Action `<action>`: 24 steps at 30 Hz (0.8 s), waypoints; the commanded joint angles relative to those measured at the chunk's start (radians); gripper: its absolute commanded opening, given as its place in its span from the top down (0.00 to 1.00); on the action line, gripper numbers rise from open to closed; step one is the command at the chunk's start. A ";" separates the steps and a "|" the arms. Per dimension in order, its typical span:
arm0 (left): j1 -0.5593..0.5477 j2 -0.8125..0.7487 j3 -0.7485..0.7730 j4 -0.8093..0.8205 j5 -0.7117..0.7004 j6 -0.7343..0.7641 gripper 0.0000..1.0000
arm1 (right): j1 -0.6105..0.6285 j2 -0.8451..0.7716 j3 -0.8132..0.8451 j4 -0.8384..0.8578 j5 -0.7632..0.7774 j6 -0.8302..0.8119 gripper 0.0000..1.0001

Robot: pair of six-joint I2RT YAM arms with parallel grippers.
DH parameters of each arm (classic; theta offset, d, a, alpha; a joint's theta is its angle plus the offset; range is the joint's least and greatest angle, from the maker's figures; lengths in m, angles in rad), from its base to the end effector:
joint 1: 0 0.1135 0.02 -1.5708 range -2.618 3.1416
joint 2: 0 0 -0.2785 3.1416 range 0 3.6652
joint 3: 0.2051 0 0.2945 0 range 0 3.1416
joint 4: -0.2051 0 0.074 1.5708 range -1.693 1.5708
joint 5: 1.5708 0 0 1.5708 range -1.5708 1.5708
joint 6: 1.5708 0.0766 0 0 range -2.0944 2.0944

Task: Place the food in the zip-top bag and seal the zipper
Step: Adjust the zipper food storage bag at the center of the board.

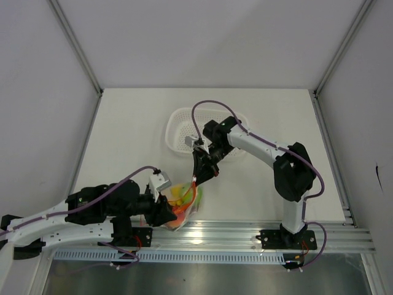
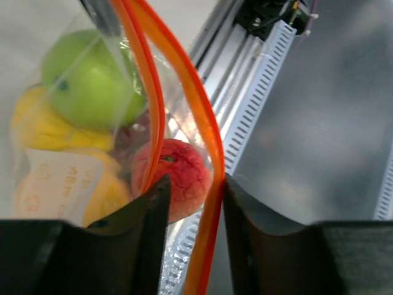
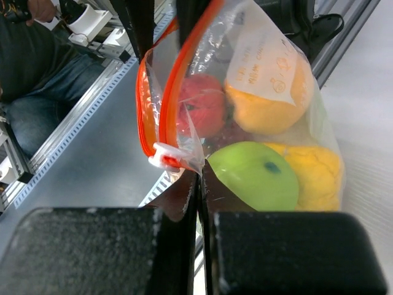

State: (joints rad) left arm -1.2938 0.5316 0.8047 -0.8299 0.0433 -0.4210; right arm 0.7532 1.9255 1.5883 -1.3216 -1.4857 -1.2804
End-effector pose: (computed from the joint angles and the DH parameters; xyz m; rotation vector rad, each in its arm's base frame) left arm 0.0431 -0.1636 0.3106 1.0042 2.0873 -1.0056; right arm 0.2408 0.3304 0.2557 -1.7580 1.1883 1.9041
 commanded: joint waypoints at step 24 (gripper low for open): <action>-0.004 0.205 0.235 0.127 -0.511 0.060 0.10 | -0.068 -0.011 0.312 -0.205 -0.085 0.133 1.00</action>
State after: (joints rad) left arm -1.2938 0.6903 0.9874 -0.7929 -0.4244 -0.4381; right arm 0.6888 1.9057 1.8565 -1.3373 -1.4494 -1.1629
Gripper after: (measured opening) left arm 0.884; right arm 0.007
